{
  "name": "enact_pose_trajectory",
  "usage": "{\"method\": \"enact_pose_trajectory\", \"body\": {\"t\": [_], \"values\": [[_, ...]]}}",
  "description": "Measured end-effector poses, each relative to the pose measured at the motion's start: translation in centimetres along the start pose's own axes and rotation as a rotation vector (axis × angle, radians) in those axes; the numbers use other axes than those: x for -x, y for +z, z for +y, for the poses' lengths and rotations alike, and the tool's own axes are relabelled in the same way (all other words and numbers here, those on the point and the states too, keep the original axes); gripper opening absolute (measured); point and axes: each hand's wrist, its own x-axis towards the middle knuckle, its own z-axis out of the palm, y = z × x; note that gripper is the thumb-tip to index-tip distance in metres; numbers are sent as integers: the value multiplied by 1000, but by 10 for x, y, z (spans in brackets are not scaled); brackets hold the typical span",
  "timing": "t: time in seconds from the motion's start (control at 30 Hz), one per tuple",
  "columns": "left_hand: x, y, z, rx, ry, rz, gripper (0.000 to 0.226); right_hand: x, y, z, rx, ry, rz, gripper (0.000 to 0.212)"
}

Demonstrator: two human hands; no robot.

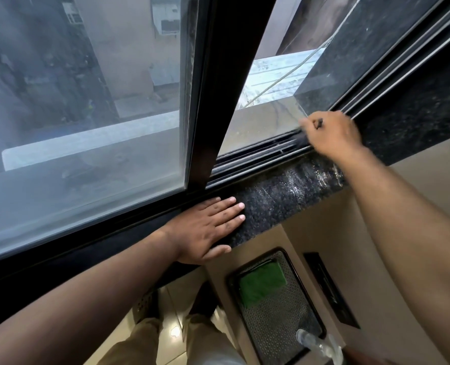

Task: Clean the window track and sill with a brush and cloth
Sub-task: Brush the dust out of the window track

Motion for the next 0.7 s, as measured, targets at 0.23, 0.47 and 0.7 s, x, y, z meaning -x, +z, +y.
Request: {"method": "enact_pose_trajectory", "body": {"t": [0.23,0.47,0.7], "values": [[0,3,-2,-8,7,8,71,22,2,-26,-505,-54,-324,35],[1,2,-1,-3,-2,13,70,37,13,-18,-655,53,-268,36],[-1,-5,10,-29,-43,52,65,77,-1,21,-272,-60,292,39]]}}
